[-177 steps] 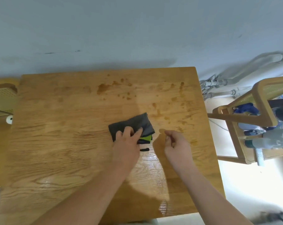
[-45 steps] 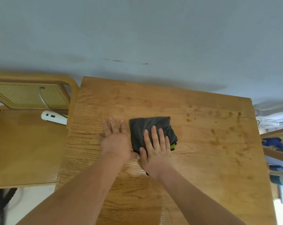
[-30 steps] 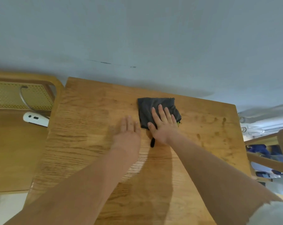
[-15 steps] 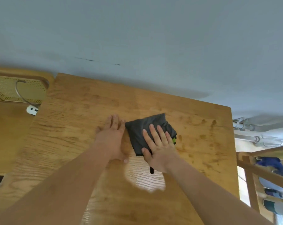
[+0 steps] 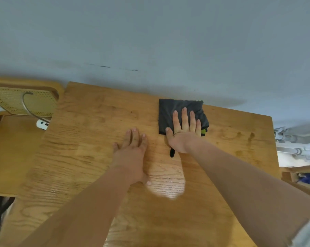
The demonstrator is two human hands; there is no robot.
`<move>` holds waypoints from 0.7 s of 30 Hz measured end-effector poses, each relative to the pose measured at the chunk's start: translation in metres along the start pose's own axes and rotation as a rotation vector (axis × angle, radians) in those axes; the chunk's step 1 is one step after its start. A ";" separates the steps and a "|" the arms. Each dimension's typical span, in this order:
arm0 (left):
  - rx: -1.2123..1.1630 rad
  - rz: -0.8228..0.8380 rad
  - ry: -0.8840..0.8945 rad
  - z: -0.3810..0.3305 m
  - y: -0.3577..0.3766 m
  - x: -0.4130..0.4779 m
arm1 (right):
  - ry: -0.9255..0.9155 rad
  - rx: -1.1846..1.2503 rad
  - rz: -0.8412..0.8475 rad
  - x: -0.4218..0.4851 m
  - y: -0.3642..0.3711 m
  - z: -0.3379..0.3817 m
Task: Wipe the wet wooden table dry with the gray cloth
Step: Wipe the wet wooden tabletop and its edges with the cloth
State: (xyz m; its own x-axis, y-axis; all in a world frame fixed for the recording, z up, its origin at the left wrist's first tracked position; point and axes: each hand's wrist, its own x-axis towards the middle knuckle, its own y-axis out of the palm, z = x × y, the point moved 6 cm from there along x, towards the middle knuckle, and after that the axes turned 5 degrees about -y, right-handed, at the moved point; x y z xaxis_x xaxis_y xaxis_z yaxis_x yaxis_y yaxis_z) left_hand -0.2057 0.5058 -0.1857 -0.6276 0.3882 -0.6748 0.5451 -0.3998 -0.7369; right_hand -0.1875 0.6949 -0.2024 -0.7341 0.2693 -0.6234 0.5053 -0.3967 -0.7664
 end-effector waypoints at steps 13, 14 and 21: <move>-0.019 0.027 0.003 0.000 0.002 -0.004 | -0.014 0.043 0.105 -0.133 0.096 0.003; -0.022 0.027 0.003 0.000 0.001 -0.003 | 0.000 0.032 0.137 -0.131 0.094 0.002; -0.011 0.050 0.002 -0.002 -0.003 0.000 | 0.109 0.018 0.170 -0.048 0.029 -0.017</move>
State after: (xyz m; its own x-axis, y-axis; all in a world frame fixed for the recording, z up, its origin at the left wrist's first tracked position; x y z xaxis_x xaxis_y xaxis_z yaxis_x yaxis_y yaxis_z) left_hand -0.2065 0.5085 -0.1842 -0.5983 0.3702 -0.7106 0.5818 -0.4091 -0.7030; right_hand -0.1303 0.6854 -0.1970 -0.5848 0.2901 -0.7575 0.6090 -0.4599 -0.6462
